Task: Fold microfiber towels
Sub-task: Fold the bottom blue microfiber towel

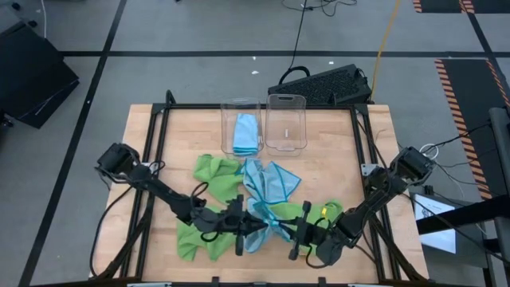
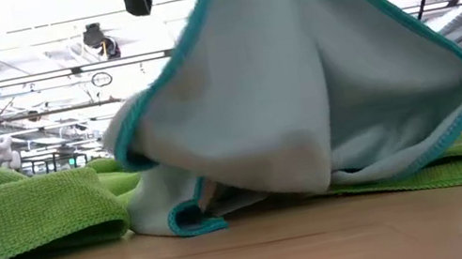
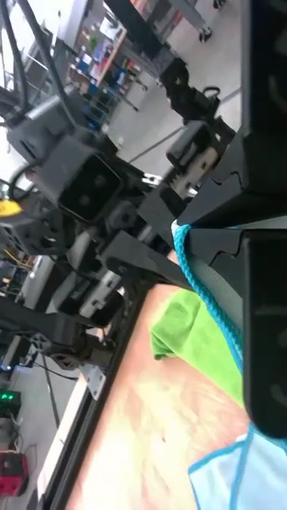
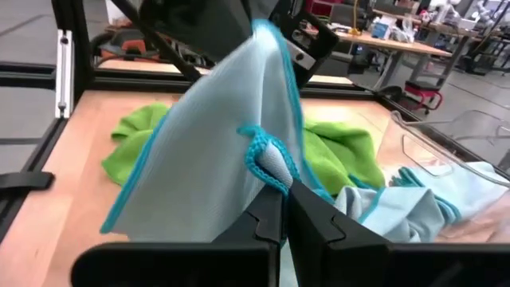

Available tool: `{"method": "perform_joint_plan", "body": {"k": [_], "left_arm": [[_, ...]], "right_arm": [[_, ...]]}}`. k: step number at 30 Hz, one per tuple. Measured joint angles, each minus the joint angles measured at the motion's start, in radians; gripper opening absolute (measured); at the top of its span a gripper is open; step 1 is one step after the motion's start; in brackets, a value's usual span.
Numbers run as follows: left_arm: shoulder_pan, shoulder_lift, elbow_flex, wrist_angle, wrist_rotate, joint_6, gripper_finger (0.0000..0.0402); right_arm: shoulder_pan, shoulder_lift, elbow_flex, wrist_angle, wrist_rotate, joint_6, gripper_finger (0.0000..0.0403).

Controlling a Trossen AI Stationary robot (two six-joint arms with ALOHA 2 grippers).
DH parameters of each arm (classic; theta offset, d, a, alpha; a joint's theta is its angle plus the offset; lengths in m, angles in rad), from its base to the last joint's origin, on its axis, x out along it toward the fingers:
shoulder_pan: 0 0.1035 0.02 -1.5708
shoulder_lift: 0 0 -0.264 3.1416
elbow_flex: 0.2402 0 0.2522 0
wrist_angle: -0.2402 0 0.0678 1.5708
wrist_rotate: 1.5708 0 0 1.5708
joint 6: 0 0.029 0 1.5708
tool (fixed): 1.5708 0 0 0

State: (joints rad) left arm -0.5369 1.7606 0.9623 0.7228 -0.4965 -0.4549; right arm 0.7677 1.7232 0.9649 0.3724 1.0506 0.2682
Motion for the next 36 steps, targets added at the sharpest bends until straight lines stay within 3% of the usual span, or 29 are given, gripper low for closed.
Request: {"method": "perform_joint_plan", "body": {"k": [13, 21, 29, 36], "left_arm": [[0.004, 0.004, 0.0, -0.129, 0.03, -0.07, 0.0003], [-0.002, 0.004, 0.0, -0.151, 0.031, -0.109, 0.0012], [0.005, 0.004, 0.0, -0.128, 0.028, -0.131, 0.0013], [0.012, 0.004, 0.0, -0.122, 0.029, -0.132, 0.0006]], "right_arm": [[0.0, -0.002, 0.0, 0.038, 0.026, -0.03, 0.0004], [0.0, 0.028, 0.0, 0.118, -0.058, -0.018, 0.0008], [-0.02, 0.047, 0.0, 0.171, -0.039, 0.063, 0.0049], [-0.062, 0.047, 0.0, 0.178, -0.179, 0.149, 0.0096]]}}
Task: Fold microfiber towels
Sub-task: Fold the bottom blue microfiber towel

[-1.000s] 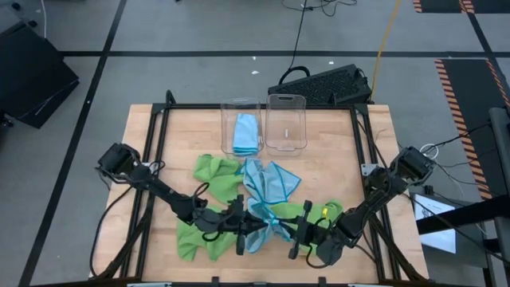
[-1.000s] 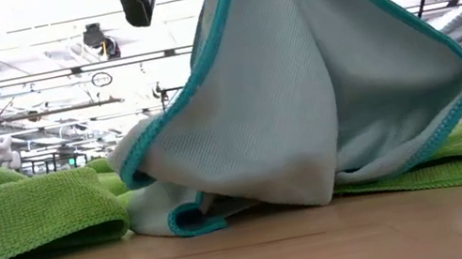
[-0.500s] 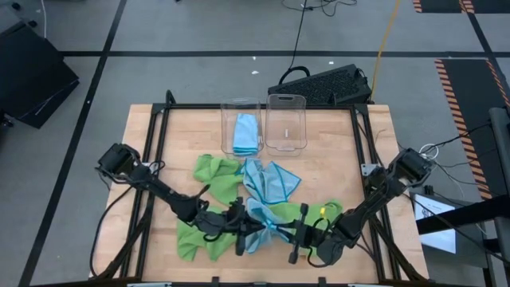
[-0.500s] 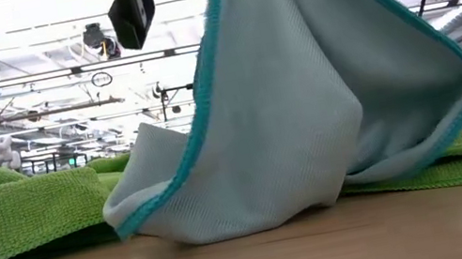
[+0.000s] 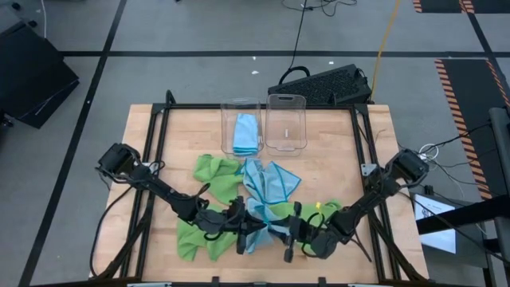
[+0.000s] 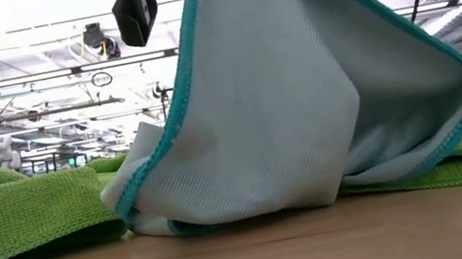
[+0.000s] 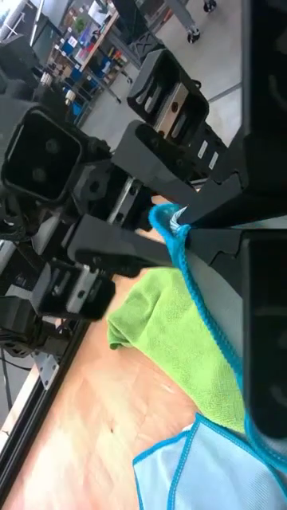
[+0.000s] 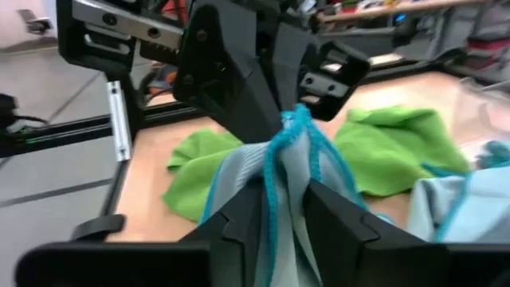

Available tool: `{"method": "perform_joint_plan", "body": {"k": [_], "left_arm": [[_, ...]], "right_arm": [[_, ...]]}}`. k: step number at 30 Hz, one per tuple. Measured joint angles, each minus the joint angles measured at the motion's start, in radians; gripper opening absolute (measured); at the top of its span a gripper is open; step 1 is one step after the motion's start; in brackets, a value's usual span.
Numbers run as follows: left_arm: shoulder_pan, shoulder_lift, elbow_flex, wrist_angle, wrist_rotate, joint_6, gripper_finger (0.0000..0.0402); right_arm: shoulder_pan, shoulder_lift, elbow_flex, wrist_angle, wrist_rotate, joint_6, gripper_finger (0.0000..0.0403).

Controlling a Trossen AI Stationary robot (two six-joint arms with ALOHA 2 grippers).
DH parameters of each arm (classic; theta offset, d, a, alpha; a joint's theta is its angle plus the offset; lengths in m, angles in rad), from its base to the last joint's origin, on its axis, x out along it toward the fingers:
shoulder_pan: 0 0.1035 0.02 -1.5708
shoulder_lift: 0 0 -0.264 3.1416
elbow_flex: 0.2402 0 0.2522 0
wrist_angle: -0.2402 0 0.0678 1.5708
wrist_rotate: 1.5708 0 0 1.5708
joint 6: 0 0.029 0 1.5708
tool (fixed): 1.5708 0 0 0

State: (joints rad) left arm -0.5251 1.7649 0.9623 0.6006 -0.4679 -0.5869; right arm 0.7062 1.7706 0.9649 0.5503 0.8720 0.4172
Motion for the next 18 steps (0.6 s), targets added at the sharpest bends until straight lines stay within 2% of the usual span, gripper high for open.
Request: {"method": "perform_joint_plan", "body": {"k": [5, 11, 14, 18], "left_arm": [[0.0, 0.0, 0.0, 0.0, 0.0, 0.001, 0.0016], [-0.001, 0.0, 0.0, -0.004, 0.0, 0.001, 0.0004], [-0.001, 0.0, 0.0, -0.004, 0.0, 0.001, 0.0013], [-0.001, 0.0, 0.0, -0.007, 0.0, 0.005, 0.0013]], "right_arm": [[-0.014, 0.0, 0.0, 0.002, -0.061, 0.016, 0.0137], [-0.013, 0.0, 0.0, 0.012, -0.063, 0.016, 0.0184], [-0.013, 0.0, 0.0, 0.025, -0.068, 0.017, 0.02], [-0.022, 0.0, 0.0, 0.065, -0.138, 0.016, 0.0213]]}}
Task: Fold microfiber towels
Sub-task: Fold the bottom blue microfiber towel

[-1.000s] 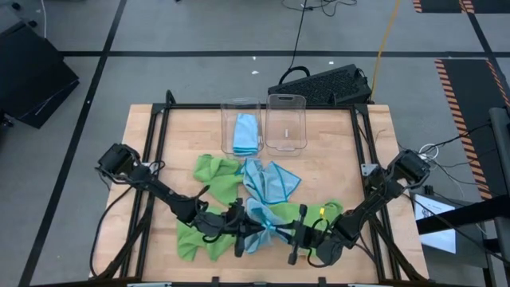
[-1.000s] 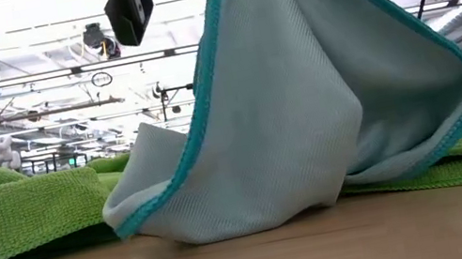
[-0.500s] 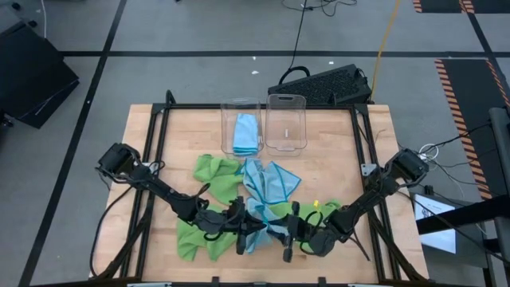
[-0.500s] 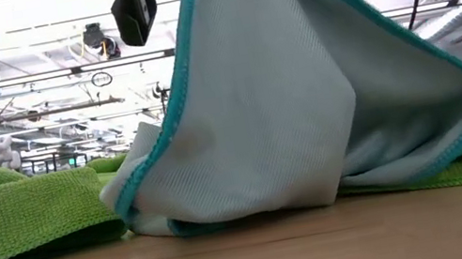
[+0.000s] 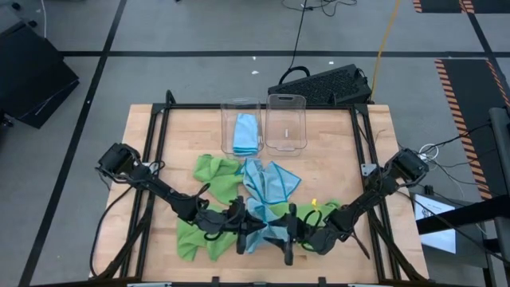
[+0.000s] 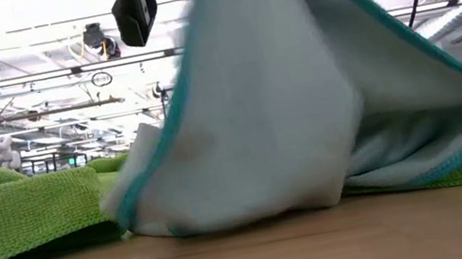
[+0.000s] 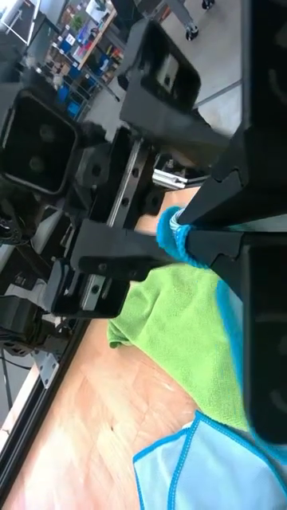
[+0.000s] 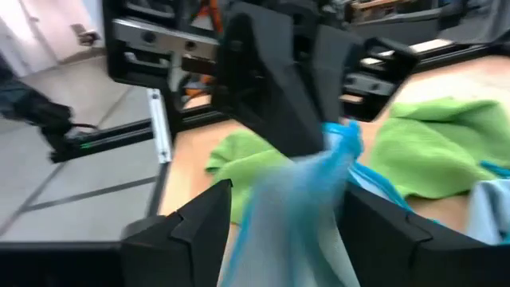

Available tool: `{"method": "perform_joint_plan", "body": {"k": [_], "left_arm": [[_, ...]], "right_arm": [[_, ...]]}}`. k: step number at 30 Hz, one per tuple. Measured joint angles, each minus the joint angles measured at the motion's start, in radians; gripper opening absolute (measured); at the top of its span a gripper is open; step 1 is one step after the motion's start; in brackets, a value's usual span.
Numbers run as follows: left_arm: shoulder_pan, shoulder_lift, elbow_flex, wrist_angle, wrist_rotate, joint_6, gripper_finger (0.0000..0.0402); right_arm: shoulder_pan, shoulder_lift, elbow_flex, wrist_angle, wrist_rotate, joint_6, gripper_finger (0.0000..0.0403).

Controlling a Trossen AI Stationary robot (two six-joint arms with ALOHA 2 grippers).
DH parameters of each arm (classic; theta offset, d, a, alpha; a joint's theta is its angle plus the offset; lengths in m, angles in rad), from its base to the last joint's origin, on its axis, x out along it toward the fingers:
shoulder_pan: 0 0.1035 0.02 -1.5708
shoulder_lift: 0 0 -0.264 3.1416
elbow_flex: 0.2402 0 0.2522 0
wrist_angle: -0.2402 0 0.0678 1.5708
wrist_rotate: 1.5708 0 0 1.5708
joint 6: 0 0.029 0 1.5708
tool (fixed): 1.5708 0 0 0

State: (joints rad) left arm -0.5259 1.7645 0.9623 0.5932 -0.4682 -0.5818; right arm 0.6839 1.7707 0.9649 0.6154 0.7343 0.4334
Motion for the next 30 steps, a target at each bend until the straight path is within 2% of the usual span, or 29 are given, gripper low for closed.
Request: {"method": "perform_joint_plan", "body": {"k": [4, 9, 13, 17, 21, 25, 30], "left_arm": [[0.0, 0.0, 0.0, -0.007, -0.002, 0.001, 0.0005], [0.0, 0.0, 0.0, -0.008, -0.002, -0.001, 0.0016], [0.0, 0.0, 0.0, 0.003, -0.002, -0.003, 0.0007], [0.0, 0.0, 0.0, 0.015, -0.004, 0.015, 0.0011], [-0.003, -0.001, 0.0, 0.076, -0.013, 0.077, 0.0069], [-0.004, -0.001, 0.0, 0.076, 0.009, 0.115, 0.0157], [-0.005, -0.027, -0.001, 0.037, 0.109, 0.2, 0.0256]], "right_arm": [[-0.012, 0.001, 0.0, 0.005, -0.035, 0.006, 0.0218], [-0.038, 0.001, 0.0, -0.029, -0.058, 0.061, 0.0206], [-0.059, 0.001, 0.0, -0.037, -0.058, 0.077, 0.0165], [-0.068, 0.001, 0.0, -0.072, -0.06, 0.076, 0.0096], [-0.062, 0.001, 0.0, -0.098, -0.061, 0.029, 0.0016], [-0.047, -0.007, 0.0, -0.103, -0.062, -0.035, 0.001], [-0.025, -0.056, 0.0, -0.145, -0.058, -0.146, 0.0005]]}}
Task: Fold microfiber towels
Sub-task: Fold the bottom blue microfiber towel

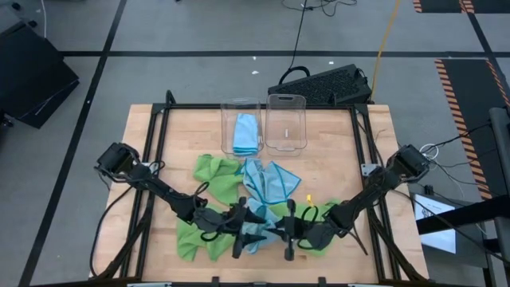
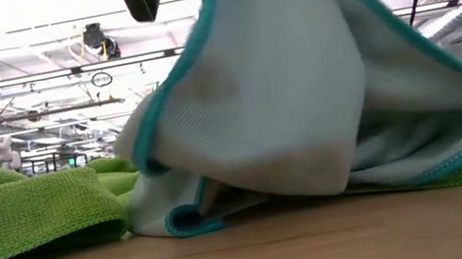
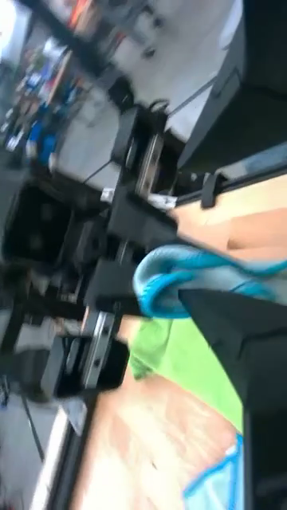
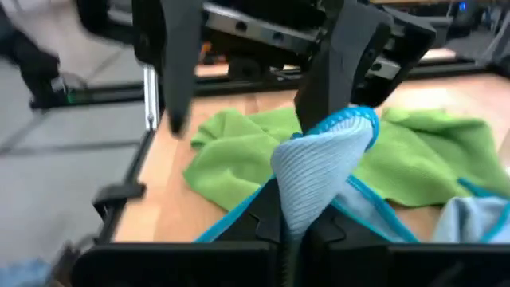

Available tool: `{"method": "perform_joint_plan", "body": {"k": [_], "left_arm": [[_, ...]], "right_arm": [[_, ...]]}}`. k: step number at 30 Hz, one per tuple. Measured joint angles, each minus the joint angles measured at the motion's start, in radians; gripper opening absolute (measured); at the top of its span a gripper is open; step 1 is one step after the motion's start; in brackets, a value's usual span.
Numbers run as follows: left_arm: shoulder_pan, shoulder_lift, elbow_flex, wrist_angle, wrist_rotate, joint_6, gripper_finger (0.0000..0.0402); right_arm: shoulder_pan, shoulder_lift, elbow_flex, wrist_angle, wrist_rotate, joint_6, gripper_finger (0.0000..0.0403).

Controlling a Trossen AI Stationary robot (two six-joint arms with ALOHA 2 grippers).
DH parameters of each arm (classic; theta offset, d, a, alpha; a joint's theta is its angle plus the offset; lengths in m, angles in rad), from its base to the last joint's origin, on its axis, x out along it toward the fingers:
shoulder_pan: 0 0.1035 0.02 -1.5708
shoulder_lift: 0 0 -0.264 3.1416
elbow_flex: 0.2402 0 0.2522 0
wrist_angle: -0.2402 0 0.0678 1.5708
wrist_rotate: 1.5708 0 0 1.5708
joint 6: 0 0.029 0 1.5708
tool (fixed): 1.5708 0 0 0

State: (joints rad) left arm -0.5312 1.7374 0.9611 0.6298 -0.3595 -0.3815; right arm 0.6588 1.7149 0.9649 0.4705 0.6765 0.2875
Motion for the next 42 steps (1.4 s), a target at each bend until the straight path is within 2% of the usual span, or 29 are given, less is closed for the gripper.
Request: {"method": "perform_joint_plan", "body": {"k": [4, 9, 12, 16, 20, 23, 28, 33, 35, 37, 42], "left_arm": [[-0.011, -0.094, 0.001, -0.106, 0.006, 0.055, 0.03], [-0.043, -0.185, 0.002, -0.27, -0.132, 0.176, 0.0324], [-0.04, -0.182, 0.002, -0.333, -0.168, 0.226, 0.0329], [0.018, -0.111, 0.002, -0.336, -0.095, 0.276, 0.0331], [0.077, -0.033, 0.0, -0.316, -0.073, 0.36, 0.0331], [0.127, 0.014, 0.001, -0.263, 0.023, 0.408, 0.0331], [0.241, 0.088, 0.004, -0.137, 0.349, 0.374, 0.0331], [0.324, 0.17, 0.009, -0.051, 0.576, 0.348, 0.0317], [0.339, 0.209, 0.039, -0.022, 0.664, 0.345, 0.0299], [0.342, 0.245, 0.071, -0.028, 0.71, 0.344, 0.0272], [0.333, 0.294, 0.156, -0.074, 0.735, 0.364, 0.0179]], "right_arm": [[0.031, -0.053, 0.0, -0.099, -0.001, -0.119, 0.0003], [0.069, -0.112, 0.0, -0.282, -0.004, -0.193, 0.0003], [0.089, -0.134, 0.0, -0.338, -0.06, -0.218, 0.0003], [0.099, -0.138, -0.019, -0.35, -0.156, -0.224, 0.0003], [0.097, -0.138, -0.047, -0.351, -0.183, -0.188, 0.0003], [0.094, -0.138, -0.065, -0.345, -0.183, -0.154, 0.0003], [0.094, -0.138, -0.077, -0.339, -0.181, -0.153, 0.0003], [0.094, -0.138, -0.079, -0.34, -0.18, -0.193, 0.0003], [0.094, -0.138, -0.079, -0.34, -0.18, -0.212, 0.0003], [0.093, -0.138, -0.079, -0.34, -0.18, -0.23, 0.0003], [0.091, -0.138, -0.079, -0.342, -0.178, -0.251, 0.0003]]}}
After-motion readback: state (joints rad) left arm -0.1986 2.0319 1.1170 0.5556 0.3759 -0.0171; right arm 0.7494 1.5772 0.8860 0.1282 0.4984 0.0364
